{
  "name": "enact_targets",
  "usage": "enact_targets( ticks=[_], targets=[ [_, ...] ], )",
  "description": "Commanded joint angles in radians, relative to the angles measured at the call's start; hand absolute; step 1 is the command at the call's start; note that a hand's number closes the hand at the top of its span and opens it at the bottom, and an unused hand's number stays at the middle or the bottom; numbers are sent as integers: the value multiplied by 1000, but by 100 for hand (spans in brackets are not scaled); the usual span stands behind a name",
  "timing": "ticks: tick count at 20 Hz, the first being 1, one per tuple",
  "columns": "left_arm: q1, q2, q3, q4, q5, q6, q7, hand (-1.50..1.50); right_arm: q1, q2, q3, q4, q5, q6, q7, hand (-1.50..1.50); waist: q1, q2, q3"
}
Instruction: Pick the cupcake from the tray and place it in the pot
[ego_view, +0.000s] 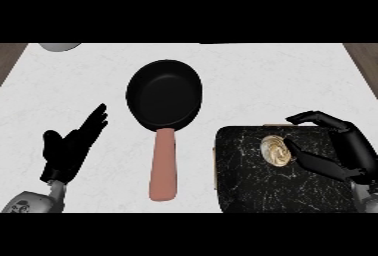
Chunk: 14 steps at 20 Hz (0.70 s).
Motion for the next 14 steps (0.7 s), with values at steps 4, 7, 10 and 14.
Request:
enact_targets(
  ticks=[4,7,10,14],
  targets=[
    [26,-120,-81,122,-40,-14,-85,0,130,176,-28,-90,37,-152,-339,-150,3,1,3],
    [18,-74,-22,90,7,-93,-29,0,194,75,-67,-349,12,-102,-136,-150,15,-2,2],
    [10,-92,-16,134,-9,-75,-72,0,223,-76,-84,-420,18,-30,84,-150,4,-4,1],
    [-13,-106,-11,154,-23,-74,-80,0,157,-153,-86,-443,-2,22,345,-150,17,0,1]
  ],
)
